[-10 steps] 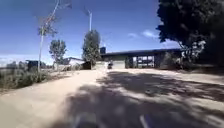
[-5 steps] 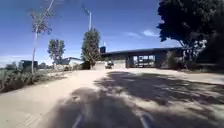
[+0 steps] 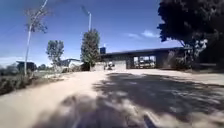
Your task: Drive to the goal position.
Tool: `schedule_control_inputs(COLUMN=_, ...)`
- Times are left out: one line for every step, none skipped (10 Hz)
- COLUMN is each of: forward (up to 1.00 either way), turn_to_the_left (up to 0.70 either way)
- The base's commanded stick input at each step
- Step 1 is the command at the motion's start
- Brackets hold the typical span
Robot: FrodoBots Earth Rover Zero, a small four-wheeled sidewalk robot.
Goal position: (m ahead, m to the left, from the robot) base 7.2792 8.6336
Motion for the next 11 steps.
schedule_control_inputs(forward=1.00, turn_to_the_left=0.00)
schedule_control_inputs(forward=1.00, turn_to_the_left=0.00)
schedule_control_inputs(forward=1.00, turn_to_the_left=0.00)
schedule_control_inputs(forward=1.00, turn_to_the_left=0.00)
schedule_control_inputs(forward=1.00, turn_to_the_left=0.00)
schedule_control_inputs(forward=1.00, turn_to_the_left=0.00)
schedule_control_inputs(forward=1.00, turn_to_the_left=0.00)
schedule_control_inputs(forward=1.00, turn_to_the_left=0.00)
schedule_control_inputs(forward=1.00, turn_to_the_left=0.00)
schedule_control_inputs(forward=1.00, turn_to_the_left=0.00)
schedule_control_inputs(forward=1.00, turn_to_the_left=0.00)
